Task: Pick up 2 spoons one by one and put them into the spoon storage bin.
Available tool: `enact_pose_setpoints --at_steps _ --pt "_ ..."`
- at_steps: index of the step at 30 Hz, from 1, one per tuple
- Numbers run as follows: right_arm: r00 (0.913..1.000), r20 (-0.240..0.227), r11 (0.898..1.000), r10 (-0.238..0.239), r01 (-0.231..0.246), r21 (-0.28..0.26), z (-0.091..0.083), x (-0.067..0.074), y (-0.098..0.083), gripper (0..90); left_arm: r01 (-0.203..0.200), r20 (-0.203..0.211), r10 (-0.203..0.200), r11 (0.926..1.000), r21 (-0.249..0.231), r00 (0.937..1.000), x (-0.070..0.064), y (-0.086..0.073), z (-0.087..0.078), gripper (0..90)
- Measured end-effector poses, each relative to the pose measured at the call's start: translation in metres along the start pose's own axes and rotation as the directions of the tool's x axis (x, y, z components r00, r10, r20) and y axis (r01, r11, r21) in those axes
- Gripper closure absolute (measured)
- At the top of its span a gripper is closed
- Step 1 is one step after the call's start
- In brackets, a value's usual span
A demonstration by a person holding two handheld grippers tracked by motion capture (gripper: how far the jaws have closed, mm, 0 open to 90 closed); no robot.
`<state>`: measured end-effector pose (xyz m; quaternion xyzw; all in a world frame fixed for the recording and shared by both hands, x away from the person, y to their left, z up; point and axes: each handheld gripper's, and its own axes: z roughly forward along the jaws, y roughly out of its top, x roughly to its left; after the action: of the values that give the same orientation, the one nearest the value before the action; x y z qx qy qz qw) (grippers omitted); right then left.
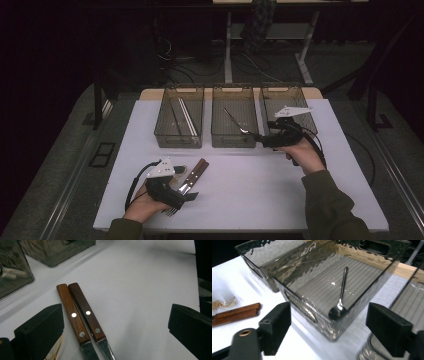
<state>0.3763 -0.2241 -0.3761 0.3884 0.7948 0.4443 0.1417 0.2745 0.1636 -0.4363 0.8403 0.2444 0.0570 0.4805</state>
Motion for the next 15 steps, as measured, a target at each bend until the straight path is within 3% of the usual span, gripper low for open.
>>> enact_pose_setpoints --at_steps 6,15 --pt "0.9999 -0.007 0.999 -0.014 0.014 -0.036 -0.015 0.005 -0.026 14.8 0.001 -0.003 -0.001 1.0 0.002 1.0 0.0 0.0 0.0 0.0" --pt "0.9989 0.01 0.999 -0.045 0.045 -0.029 -0.035 0.016 -0.068 13.7 -0.001 -0.012 0.001 1.0 0.002 0.9999 0.0 0.0 -0.001 0.0"
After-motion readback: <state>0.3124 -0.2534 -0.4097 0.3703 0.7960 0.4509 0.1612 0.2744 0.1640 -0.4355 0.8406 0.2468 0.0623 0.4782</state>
